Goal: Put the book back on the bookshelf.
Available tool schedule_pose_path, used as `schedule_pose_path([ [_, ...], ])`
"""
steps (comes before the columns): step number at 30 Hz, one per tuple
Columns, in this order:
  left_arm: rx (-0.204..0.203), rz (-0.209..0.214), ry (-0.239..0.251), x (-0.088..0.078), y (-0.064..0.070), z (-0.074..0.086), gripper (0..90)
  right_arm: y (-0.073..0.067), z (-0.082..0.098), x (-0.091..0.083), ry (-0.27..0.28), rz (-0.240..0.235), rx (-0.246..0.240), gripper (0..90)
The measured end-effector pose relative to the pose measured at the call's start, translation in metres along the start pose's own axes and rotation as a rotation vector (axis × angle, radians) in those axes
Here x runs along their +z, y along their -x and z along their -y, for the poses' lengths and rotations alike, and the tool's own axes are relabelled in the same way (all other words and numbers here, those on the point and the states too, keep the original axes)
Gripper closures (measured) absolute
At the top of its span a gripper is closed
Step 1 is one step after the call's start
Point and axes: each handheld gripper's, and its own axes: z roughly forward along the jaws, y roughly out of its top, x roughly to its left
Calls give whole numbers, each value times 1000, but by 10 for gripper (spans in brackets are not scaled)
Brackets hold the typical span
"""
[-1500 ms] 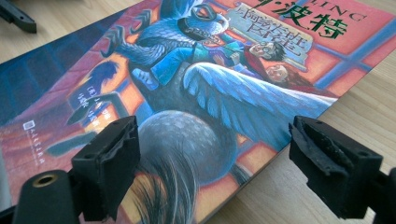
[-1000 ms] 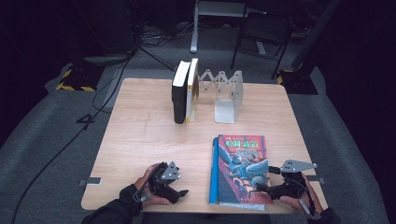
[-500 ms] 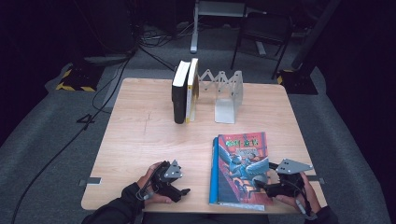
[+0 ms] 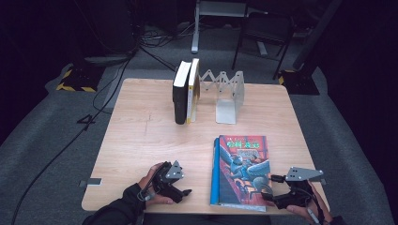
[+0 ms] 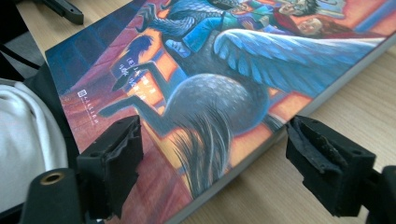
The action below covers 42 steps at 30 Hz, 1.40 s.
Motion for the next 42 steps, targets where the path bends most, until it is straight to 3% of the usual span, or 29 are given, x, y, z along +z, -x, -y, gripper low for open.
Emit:
schedule_pose_path([
  [16,15,7,-19,5,-4,-8,122,-12,-14,17,8,15,-49,178],
  [21,-37,-23,-8,12,-18,-17,175,-11,-23,26,8,5,-76,179],
  [27,-58,-43,-2,20,-30,-26,181,-9,-32,36,7,-10,-95,179],
  [30,-60,-44,0,25,-35,-32,182,-8,-36,34,-19,-10,-112,202],
  [36,-58,-51,2,32,-40,-41,195,5,-41,36,-107,-88,-42,176],
  [42,-64,-58,22,38,-42,-46,251,5,-47,38,-146,-88,-77,163],
])
